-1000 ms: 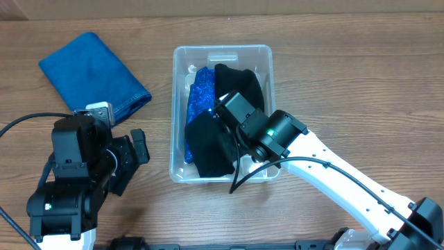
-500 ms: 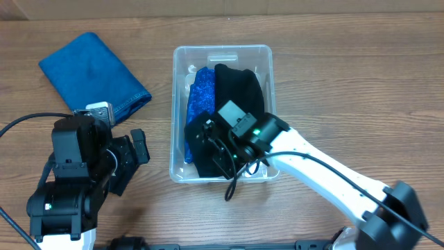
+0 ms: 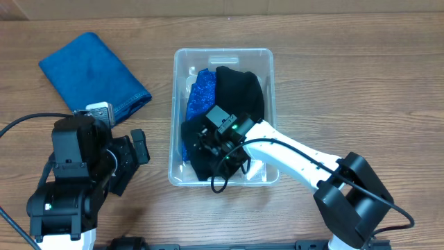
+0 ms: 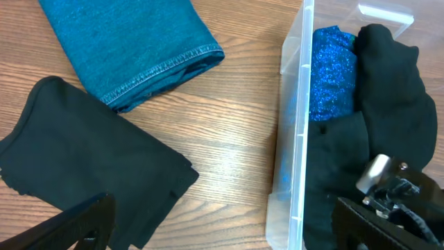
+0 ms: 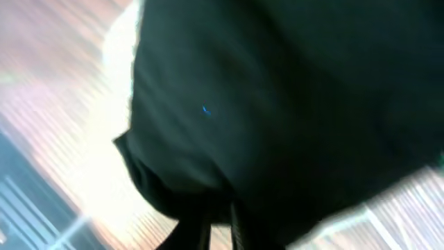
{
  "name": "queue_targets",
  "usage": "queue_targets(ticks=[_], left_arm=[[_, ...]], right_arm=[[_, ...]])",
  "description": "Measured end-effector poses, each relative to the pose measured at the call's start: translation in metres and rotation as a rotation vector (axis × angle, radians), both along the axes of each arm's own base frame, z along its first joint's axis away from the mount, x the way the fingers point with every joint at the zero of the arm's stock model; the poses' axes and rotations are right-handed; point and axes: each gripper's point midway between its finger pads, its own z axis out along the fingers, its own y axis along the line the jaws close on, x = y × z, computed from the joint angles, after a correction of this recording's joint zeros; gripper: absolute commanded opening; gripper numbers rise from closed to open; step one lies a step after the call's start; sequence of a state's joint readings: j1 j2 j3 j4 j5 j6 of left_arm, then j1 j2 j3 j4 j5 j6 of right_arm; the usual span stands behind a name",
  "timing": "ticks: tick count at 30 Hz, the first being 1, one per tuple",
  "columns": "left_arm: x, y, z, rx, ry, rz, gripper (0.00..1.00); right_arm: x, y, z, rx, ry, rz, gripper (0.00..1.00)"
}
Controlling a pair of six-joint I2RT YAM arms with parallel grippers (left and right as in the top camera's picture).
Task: Pack container
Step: 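Place the black sock into the bin's front section and release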
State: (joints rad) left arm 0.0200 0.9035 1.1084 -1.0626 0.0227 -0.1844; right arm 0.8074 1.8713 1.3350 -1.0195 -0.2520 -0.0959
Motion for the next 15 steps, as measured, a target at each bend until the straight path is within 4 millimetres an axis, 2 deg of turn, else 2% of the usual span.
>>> queue_targets(ticks=[3, 5, 6, 7, 8, 9, 10, 11, 12, 13, 15], left_arm=[[0.0, 0.0, 0.0, 0.0, 0.0, 0.0, 1.0], [0.0, 0.0, 0.0, 0.0, 0.0, 0.0, 1.0], [0.0, 0.0, 0.0, 0.0, 0.0, 0.0, 1.0], [0.0, 0.0, 0.0, 0.0, 0.001, 0.0, 1.0], [0.0, 0.0, 0.0, 0.0, 0.001, 0.0, 1.0], [-0.001, 0.0, 0.0, 0.001, 0.003, 0.001, 1.0], [-0.002, 0.001, -0.001, 0.003, 0.008, 0.009, 1.0], [-0.002, 0.004, -0.002, 0.0, 0.011, 0.034, 1.0], [-0.003, 0.008, -0.002, -0.003, 0.013, 0.069, 1.0], [-0.003, 0.011, -0.002, -0.004, 0.013, 0.087, 1.0], [-0.012, 0.034, -0.009, -0.055, 0.05, 0.279, 1.0]], right_arm=[[0.025, 0.001, 0.027, -0.03, -0.09, -0.052, 0.27], [0.062, 0.004, 0.074, 0.014, -0.229, -0.136, 0.43], [0.08, 0.0, 0.104, 0.056, -0.306, -0.189, 0.52], [0.102, -0.015, 0.154, 0.121, -0.419, -0.291, 0.57], [0.113, -0.034, 0.191, 0.17, -0.496, -0.376, 0.62], [0.12, -0.054, 0.216, 0.2, -0.547, -0.44, 0.64], [0.124, -0.079, 0.24, 0.222, -0.592, -0.517, 0.73], [0.125, -0.116, 0.262, 0.223, -0.635, -0.622, 0.78], [0.124, -0.151, 0.273, 0.201, -0.653, -0.719, 0.82], [0.121, -0.175, 0.272, 0.165, -0.645, -0.778, 0.84], [0.117, -0.215, 0.261, 0.081, -0.6, -0.881, 0.87]])
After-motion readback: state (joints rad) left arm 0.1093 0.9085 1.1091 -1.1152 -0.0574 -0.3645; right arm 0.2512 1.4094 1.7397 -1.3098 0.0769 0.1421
